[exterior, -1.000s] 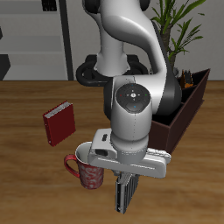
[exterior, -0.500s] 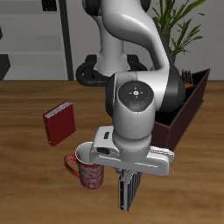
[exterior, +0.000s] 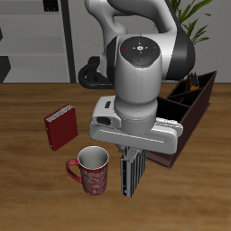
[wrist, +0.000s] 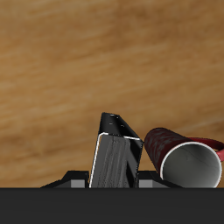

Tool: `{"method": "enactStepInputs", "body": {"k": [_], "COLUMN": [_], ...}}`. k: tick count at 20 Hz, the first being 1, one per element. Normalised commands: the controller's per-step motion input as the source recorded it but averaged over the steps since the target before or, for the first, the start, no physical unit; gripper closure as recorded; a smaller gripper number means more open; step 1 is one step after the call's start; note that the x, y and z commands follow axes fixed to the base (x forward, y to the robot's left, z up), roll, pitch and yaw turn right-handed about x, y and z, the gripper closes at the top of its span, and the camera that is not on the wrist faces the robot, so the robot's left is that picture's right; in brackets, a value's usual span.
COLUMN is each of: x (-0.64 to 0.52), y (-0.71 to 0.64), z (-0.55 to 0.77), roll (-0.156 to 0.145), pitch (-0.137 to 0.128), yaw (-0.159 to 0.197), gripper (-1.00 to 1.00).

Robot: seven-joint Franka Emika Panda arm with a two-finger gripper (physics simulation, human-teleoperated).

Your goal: Place the orange book into the left desk caddy's left compartment and place the striped book into the left desk caddy's right compartment and place the red book into the left desk caddy's right compartment

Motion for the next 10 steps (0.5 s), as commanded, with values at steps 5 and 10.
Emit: {"method": "enactStepInputs", "body": {"k": [5, 10], "x": [-0.24, -0.26], "y": [-0.13, -0.14], "z": [0.50, 0.31], "roll": [-0.010, -0.017], "pitch": [-0.038, -0.016], "yaw": [-0.049, -0.047], "gripper": [1.00, 1.00]}}
